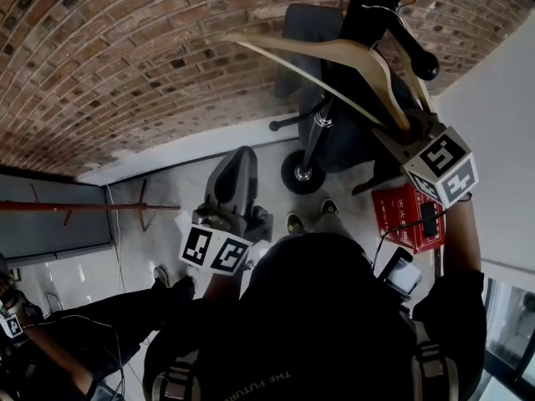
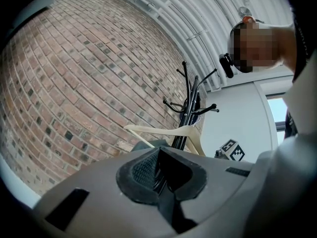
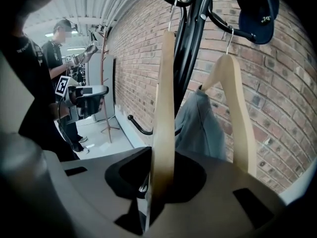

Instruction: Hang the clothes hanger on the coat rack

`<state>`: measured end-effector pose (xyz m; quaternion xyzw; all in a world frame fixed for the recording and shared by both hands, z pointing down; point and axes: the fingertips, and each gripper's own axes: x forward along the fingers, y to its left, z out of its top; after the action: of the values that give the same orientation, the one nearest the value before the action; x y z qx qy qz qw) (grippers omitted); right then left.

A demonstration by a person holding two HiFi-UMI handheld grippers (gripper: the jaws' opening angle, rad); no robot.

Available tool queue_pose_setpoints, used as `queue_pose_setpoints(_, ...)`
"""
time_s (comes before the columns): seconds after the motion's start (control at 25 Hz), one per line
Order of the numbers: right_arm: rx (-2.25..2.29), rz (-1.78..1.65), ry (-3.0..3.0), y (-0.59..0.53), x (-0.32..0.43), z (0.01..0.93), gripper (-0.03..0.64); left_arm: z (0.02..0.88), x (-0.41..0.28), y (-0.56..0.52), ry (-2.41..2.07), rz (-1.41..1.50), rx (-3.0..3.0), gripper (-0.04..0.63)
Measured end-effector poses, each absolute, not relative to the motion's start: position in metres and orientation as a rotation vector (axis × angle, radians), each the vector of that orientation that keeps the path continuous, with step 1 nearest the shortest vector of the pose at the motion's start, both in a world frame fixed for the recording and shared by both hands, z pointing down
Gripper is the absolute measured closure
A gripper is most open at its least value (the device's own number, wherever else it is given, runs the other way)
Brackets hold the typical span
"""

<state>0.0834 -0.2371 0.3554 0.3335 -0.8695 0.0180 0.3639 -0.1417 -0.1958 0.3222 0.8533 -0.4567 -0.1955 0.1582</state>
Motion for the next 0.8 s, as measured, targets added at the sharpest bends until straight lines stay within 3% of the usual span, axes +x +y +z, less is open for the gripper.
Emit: queue_pose_setpoints(0.8, 0.858, -0.013, -2.344, -0.231, 0.08, 0.339, 0.48, 0.316, -0.13, -0.198, -1.282, -0.55, 2.484, 0.575)
